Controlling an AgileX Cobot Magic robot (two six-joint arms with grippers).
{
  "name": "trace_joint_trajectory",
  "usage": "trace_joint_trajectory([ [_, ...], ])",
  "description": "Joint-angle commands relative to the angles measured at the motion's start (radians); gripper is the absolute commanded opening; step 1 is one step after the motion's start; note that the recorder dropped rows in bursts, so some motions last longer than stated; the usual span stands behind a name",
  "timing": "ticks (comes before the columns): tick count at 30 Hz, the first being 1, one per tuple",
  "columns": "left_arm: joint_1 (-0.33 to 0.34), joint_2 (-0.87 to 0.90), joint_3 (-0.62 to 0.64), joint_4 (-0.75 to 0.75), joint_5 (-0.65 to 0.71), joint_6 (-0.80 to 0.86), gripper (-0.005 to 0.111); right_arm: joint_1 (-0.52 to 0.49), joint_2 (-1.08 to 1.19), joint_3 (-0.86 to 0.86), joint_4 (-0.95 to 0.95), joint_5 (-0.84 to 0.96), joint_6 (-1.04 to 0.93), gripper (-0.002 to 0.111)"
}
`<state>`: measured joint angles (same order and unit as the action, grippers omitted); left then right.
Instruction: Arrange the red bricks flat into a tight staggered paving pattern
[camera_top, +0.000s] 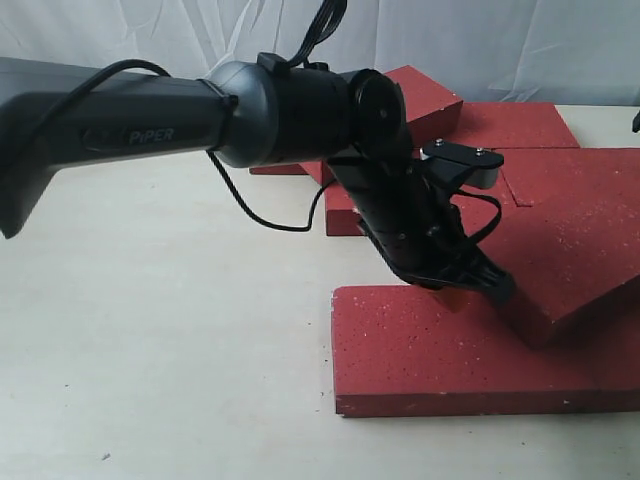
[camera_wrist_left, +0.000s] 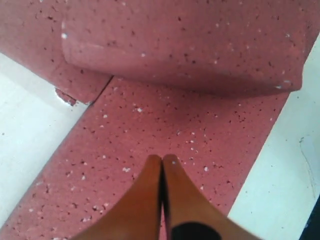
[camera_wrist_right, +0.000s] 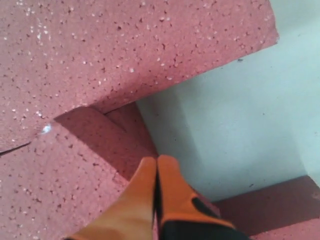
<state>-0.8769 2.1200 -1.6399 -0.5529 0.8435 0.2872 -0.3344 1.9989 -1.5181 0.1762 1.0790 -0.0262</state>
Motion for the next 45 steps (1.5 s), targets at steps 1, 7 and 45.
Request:
trace_joint_trajectory([
  [1,-0.003,0.004,-0.006,-0.011,-0.017,0.006,0.000,-0.003,0.006,-0.002,0.092,0.061,-0.054,-0.001],
  [7,-0.003,0.004,-0.006,0.061,0.016,0.004,0.000,0.031,-0.015,-0.002,0.195,0.133,-0.141,-0.001],
  [45,0.076,-0.012,-0.006,0.120,0.079,-0.023,0.000,0.132,-0.024,-0.002,0.152,0.025,-0.085,-0.001],
])
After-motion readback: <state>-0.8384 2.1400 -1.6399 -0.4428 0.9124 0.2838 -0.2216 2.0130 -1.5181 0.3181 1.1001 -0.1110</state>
